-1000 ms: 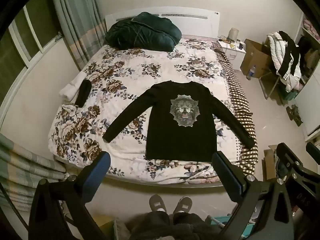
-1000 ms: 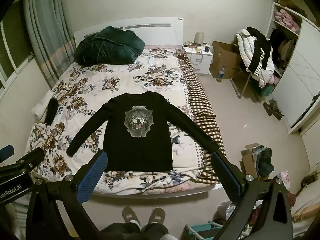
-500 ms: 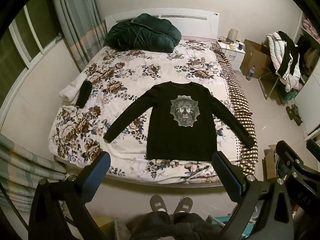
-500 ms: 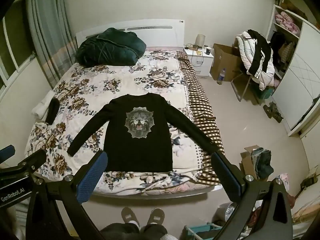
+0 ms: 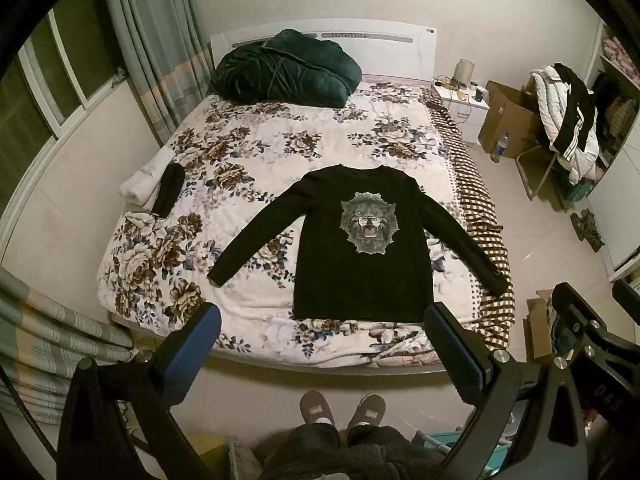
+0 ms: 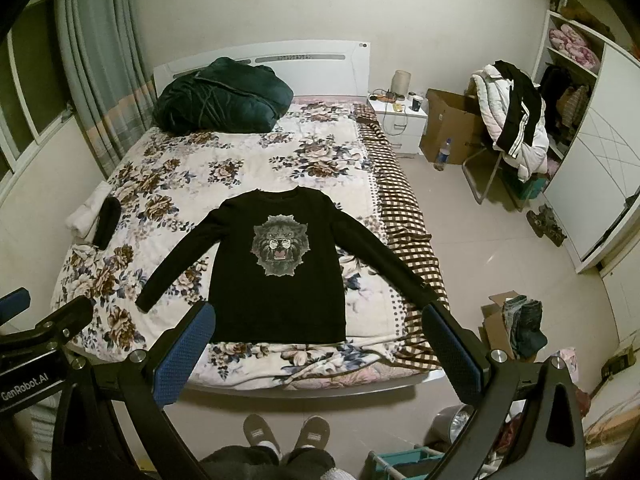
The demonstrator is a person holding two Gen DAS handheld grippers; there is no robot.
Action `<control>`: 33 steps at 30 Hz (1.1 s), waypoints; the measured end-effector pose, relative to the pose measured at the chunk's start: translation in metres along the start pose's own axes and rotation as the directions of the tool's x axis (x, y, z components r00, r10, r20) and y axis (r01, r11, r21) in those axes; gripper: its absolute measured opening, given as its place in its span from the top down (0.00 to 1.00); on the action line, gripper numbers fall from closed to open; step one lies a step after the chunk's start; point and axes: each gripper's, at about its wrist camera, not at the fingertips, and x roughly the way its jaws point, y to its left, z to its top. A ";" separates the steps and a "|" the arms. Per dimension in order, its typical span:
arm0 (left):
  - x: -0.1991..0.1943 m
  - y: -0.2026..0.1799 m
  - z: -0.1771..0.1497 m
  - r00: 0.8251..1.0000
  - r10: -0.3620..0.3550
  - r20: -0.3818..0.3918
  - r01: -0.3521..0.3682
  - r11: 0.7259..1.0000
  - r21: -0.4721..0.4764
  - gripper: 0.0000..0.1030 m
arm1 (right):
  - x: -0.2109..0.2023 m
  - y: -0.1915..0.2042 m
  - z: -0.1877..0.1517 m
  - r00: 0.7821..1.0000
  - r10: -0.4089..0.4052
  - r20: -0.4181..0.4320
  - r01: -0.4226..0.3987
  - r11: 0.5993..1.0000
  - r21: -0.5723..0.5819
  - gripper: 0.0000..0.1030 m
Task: Fold small clothes
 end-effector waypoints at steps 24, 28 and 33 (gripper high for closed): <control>0.001 0.000 0.000 1.000 0.003 0.008 -0.003 1.000 -0.002 0.00 | -0.006 0.003 0.001 1.000 0.000 0.007 0.000 1.000 -0.001 0.00; 0.001 -0.001 0.000 1.000 0.004 0.008 -0.004 1.000 -0.003 0.00 | -0.007 0.003 0.001 1.000 0.000 0.008 0.000 1.000 -0.001 0.00; 0.001 0.000 0.001 1.000 0.001 0.008 0.000 1.000 -0.004 0.00 | -0.007 0.003 0.001 1.000 0.000 0.009 0.000 1.000 0.000 0.00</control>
